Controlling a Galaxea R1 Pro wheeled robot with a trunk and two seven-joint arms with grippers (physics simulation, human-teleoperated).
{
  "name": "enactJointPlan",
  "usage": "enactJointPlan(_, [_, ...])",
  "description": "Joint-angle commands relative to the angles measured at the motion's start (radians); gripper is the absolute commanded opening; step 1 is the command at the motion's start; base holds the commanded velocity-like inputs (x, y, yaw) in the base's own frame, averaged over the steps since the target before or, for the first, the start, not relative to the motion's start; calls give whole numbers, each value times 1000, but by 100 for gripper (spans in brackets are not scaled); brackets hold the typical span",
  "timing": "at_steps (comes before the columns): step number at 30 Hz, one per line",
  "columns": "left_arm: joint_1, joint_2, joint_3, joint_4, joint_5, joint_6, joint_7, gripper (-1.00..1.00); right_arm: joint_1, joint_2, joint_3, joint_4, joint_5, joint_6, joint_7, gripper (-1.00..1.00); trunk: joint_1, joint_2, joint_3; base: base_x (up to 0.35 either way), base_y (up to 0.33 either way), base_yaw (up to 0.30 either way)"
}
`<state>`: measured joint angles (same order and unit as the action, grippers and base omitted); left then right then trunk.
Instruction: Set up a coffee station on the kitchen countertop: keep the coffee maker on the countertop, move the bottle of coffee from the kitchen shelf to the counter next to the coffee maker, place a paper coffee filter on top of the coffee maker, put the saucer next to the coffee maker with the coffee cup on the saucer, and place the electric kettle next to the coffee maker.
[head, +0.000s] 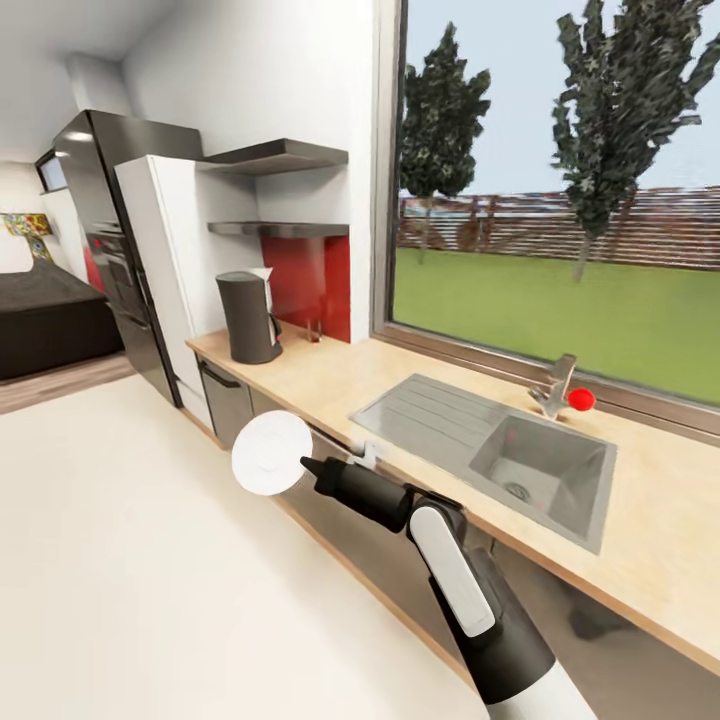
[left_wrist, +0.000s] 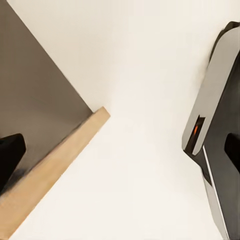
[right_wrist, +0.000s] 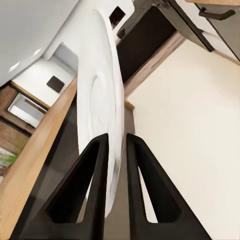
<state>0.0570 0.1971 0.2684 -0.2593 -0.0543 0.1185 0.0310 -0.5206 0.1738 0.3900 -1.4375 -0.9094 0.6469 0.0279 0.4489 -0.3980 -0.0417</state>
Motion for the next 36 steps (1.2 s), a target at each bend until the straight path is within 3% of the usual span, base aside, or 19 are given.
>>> enactJointPlan(1, [1, -1, 5, -4, -6, 7, 0, 100, -1, 1, -1, 0, -1, 4, 7, -100, 1, -2, -1, 209, 295, 114])
enactJointPlan(36, [0, -11, 5, -4, -7, 6, 0, 100, -1, 1, -3, 2, 3, 4, 7, -100, 1, -2, -1, 254, 252, 4])
